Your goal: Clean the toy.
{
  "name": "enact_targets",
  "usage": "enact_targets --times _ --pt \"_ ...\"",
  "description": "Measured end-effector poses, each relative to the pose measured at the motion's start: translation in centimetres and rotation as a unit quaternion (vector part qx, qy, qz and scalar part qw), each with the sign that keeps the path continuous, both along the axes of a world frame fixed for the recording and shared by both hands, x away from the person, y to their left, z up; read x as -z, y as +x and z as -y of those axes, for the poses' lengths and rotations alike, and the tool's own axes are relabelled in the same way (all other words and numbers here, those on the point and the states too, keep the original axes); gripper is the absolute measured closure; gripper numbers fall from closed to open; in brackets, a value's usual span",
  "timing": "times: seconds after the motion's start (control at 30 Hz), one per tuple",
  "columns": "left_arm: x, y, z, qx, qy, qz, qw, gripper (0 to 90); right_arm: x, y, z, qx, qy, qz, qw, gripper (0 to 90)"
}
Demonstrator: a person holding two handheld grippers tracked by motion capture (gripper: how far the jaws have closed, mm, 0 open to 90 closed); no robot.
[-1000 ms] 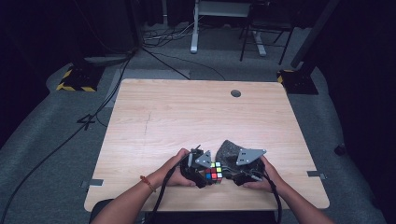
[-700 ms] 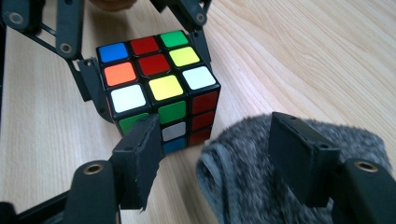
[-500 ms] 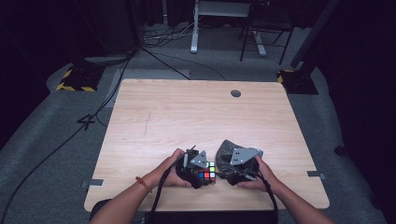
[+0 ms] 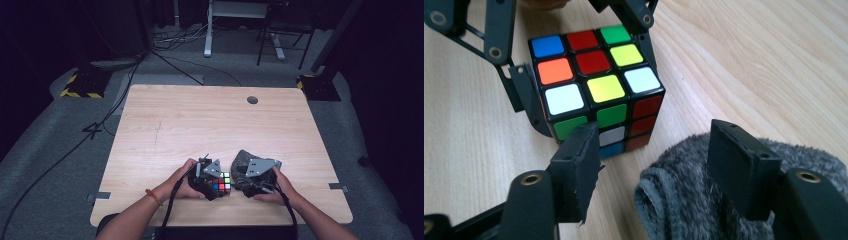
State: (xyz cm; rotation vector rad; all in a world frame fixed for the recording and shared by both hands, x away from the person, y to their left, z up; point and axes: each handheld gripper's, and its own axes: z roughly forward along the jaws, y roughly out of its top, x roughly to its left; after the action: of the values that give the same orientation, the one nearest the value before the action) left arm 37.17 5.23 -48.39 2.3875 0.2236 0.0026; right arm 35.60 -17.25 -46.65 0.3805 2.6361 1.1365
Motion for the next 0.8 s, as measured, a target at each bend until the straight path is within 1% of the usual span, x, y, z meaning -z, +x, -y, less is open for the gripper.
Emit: enact_targets --times 0.03,0.1,0.2,0.23,0.3,0.33,0.37,0.47,0.5,0.6,0.73,0.8 --pt "-0.01 0.07 0.06 -0.003 0.002 0.002 1.0 25.7 0.15 0.07 0.03 0.0 -0.001 -0.002 1.0 37.8" --pt "-0.12 0.03 0.11 -0.004 0.008 0.011 0.9999 23.3 0.36 0.12 -0.05 0.0 -0.003 -0.006 1.0 37.9" --pt "-0.53 0.05 -0.13 -0.005 0.002 0.012 0.9999 22.2 0.49 0.2 -0.15 0.0 -0.008 -0.004 1.0 38.0" --pt "-0.65 0.07 -0.17 -0.002 0.004 0.014 0.9999 22.4 0.49 0.22 -0.15 0.0 -0.006 -0.005 1.0 38.1" --pt "-0.79 0.1 -0.21 0.004 0.005 0.01 0.9999 26.1 0.5 0.28 -0.19 0.002 -0.003 -0.004 1.0 38.2" --pt "-0.8 0.0 -0.19 0.004 0.007 0.012 0.9999 28.9 0.51 0.33 -0.19 0.0 -0.002 -0.004 1.0 38.4" --pt "-0.85 0.0 -0.18 0.009 0.012 0.018 0.9997 29.4 0.51 0.37 -0.2 0.0 0.0 -0.006 1.0 37.9" --pt "-0.88 0.07 -0.28 0.015 0.013 0.017 0.9997 31.0 0.51 0.42 -0.17 0.0 0.005 -0.009 0.9999 38.0" --pt "-0.87 0.04 -0.31 0.018 0.014 0.017 0.9996 31.2 0.47 0.4 -0.15 0.0 0.008 -0.012 0.9999 37.9" --pt "-0.88 -0.04 -0.28 0.02 0.016 0.016 0.9995 31.1 0.35 0.36 -0.12 -0.005 0.011 -0.009 0.9999 38.0" --pt "-0.89 -0.12 -0.24 0.02 0.019 0.016 0.9995 30.6 0.01 0.23 0.01 -0.009 0.024 -0.008 0.9996 38.0" --pt "-0.86 -0.15 -0.09 0.024 0.02 0.016 0.9994 29.0 -0.12 0.16 -0.05 -0.008 0.027 -0.002 0.9996 38.7"
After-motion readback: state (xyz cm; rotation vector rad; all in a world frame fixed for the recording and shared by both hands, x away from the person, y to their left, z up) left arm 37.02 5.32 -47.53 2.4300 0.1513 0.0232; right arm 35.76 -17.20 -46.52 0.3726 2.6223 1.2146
